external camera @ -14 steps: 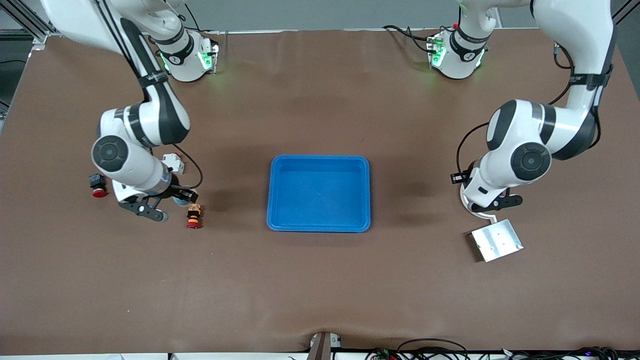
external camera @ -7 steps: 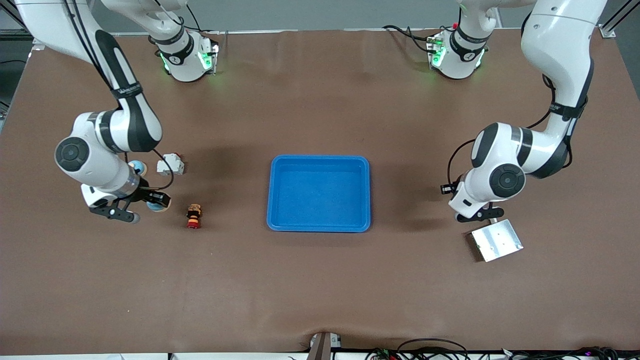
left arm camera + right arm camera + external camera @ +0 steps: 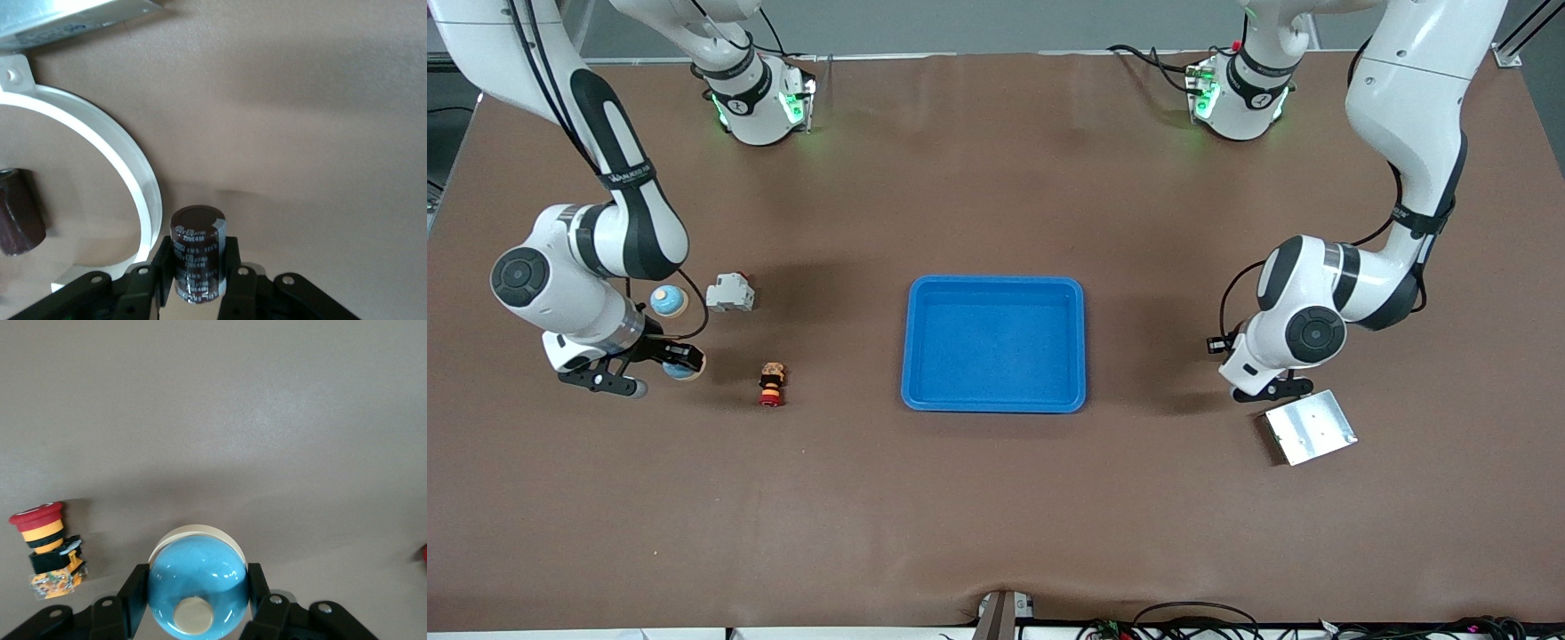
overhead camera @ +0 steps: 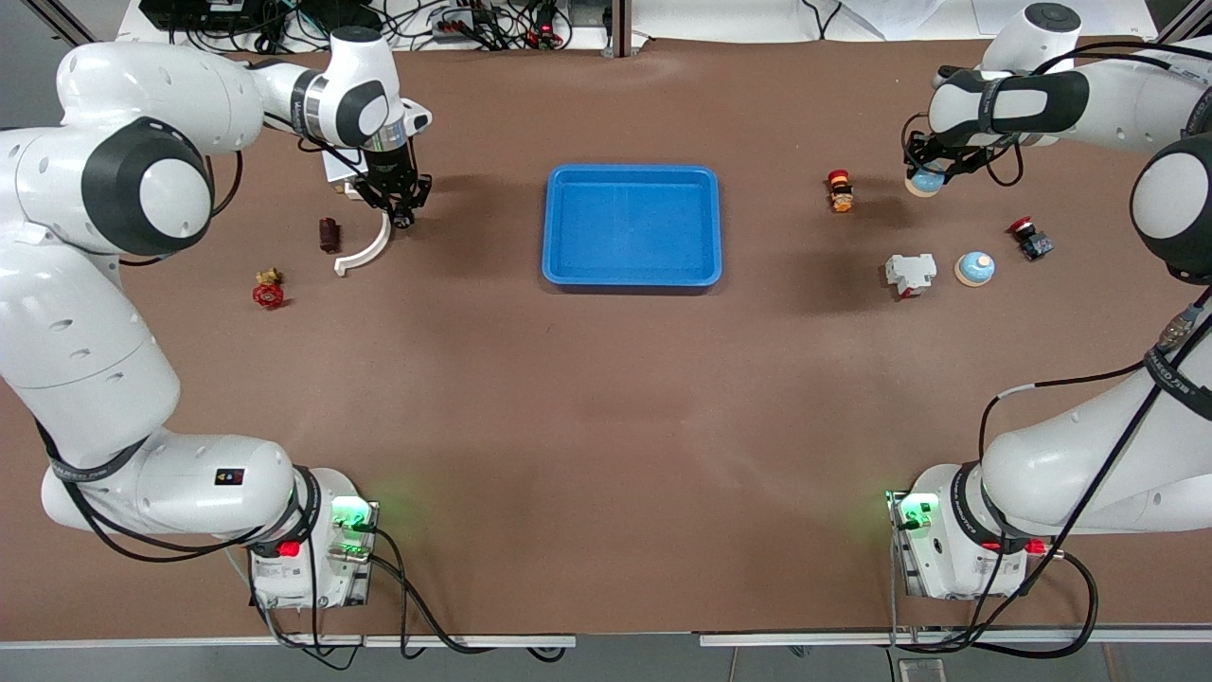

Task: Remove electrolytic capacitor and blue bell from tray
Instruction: 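Carry the capacitor toward the bracket while the right gripper carries the bell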

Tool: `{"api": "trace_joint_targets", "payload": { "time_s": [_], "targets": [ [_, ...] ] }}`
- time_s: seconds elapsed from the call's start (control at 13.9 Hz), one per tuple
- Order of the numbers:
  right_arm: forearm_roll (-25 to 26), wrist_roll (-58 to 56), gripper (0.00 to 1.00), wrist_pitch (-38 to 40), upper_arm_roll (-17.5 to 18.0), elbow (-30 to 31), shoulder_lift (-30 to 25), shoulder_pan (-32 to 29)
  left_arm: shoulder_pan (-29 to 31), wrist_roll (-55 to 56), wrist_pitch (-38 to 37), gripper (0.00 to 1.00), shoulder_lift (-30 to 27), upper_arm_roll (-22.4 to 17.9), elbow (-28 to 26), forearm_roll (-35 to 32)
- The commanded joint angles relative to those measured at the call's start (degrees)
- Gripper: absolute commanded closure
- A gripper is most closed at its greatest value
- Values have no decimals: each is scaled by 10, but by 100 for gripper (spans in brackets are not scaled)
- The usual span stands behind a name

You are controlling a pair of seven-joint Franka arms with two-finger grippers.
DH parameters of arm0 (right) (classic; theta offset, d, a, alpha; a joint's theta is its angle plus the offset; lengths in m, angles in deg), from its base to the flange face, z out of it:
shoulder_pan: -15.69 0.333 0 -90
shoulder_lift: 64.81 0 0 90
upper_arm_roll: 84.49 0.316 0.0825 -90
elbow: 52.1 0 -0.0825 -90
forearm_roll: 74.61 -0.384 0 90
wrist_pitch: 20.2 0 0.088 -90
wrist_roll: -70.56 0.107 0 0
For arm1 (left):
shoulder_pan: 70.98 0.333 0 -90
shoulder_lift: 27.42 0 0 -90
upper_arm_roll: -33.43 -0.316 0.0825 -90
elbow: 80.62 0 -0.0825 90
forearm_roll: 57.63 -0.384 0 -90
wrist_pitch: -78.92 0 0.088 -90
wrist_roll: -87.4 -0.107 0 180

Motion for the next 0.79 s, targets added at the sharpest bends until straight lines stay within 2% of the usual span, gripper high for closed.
{"api": "trace_joint_targets", "payload": {
  "time_s": [0.0,0.22,0.72],
  "targets": [
    [-14,-14,100,-14,13,3,12,-14,4,-7,17,100,14,1,10,-16],
    [-22,-14,100,-20,13,-2,26,-14,3,-6,21,100,27,1,21,-16],
    [-25,-14,100,-19,12,-30,59,-15,1,-3,30,93,49,1,36,-17]
  ]
}}
